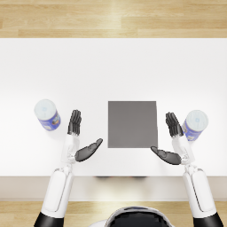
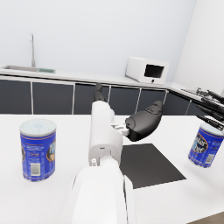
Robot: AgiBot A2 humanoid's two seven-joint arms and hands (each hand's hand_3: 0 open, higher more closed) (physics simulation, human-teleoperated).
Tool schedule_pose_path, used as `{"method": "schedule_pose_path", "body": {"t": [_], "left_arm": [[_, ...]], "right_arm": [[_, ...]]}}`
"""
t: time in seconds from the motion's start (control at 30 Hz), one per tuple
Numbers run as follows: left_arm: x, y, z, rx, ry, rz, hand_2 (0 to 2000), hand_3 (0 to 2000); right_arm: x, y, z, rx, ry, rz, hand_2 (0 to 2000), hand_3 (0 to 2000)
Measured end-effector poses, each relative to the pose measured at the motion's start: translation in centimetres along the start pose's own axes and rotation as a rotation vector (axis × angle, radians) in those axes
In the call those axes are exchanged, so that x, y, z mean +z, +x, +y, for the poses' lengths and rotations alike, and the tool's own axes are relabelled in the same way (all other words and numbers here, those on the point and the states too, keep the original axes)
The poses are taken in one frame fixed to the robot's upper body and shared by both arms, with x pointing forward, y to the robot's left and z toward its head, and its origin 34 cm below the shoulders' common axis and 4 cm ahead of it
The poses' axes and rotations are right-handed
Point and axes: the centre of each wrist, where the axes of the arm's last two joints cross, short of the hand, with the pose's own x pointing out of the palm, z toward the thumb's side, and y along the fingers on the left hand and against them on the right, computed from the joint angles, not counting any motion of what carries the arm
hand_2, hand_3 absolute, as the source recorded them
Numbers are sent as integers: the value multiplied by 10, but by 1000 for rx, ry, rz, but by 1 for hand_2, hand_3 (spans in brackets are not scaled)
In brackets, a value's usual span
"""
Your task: Pick up the blue can on the left and place it in the middle, then pick up the blue can on the right and place it on top of the can in the middle
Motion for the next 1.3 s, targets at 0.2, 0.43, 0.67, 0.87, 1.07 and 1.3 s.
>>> {"method": "schedule_pose_path", "body": {"t": [0.2, 0.43, 0.67, 0.87, 1.07, 1.3], "left_arm": [[0, 0, 0, 0, 0, 0, 0, 0], [0, 0, 0, 0, 0, 0, 0, 0], [0, 0, 0, 0, 0, 0, 0, 0], [-3, 0, 1, -70, 75, -10, 0, 0], [9, -16, 9, 7, 161, 203, 0, 0], [31, -43, 13, 155, 236, 455, 0, 0]], "right_arm": [[0, 0, 0, 0, 0, 0, 0, 0], [0, 0, 0, 0, 0, 0, 0, 0], [0, 0, 0, 0, 0, 0, 0, 0], [-1, 3, 0, -81, -85, -20, 0, 0], [16, -14, 2, -193, -165, 211, 0, 0], [41, -40, 8, -348, -227, 484, 0, 0]]}}
